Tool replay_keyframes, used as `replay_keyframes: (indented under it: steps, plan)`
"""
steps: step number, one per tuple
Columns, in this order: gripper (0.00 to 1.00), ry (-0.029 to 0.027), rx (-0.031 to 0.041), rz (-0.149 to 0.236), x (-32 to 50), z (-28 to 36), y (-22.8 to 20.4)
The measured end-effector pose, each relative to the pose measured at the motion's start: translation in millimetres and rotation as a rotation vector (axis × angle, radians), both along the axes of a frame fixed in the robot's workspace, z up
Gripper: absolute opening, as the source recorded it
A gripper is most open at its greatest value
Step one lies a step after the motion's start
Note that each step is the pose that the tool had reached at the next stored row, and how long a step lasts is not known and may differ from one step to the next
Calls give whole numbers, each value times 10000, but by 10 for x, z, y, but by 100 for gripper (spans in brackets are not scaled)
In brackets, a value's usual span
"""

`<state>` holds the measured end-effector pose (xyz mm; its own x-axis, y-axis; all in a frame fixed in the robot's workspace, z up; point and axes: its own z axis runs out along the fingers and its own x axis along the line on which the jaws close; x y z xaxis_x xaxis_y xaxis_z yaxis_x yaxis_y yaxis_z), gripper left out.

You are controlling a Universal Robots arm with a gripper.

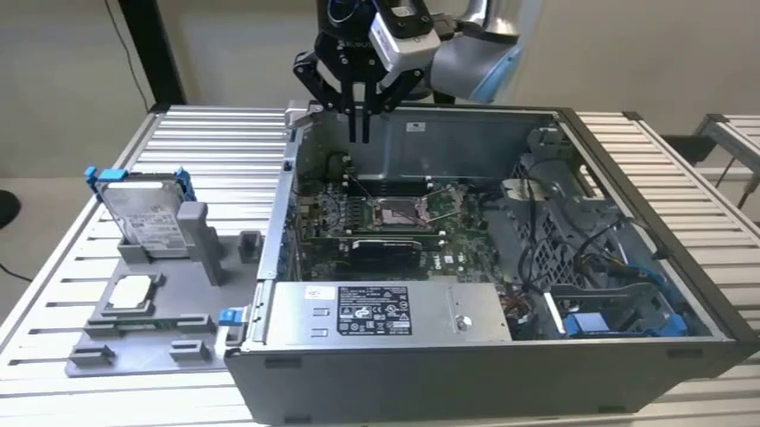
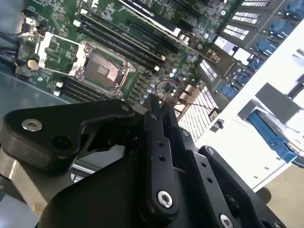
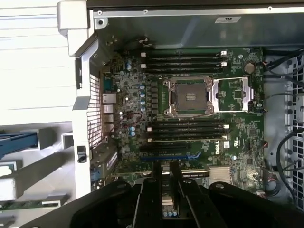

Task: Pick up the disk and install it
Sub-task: 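Reach for the disk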

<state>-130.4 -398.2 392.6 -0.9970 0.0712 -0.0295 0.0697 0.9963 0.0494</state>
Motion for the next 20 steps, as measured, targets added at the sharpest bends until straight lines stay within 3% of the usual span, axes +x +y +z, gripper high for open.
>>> replay_keyframes:
  steps: [13,20]
  plan:
    - [0,8,1,0,-511,0,14]
    - [0,120,0,0,-768,-1,14]
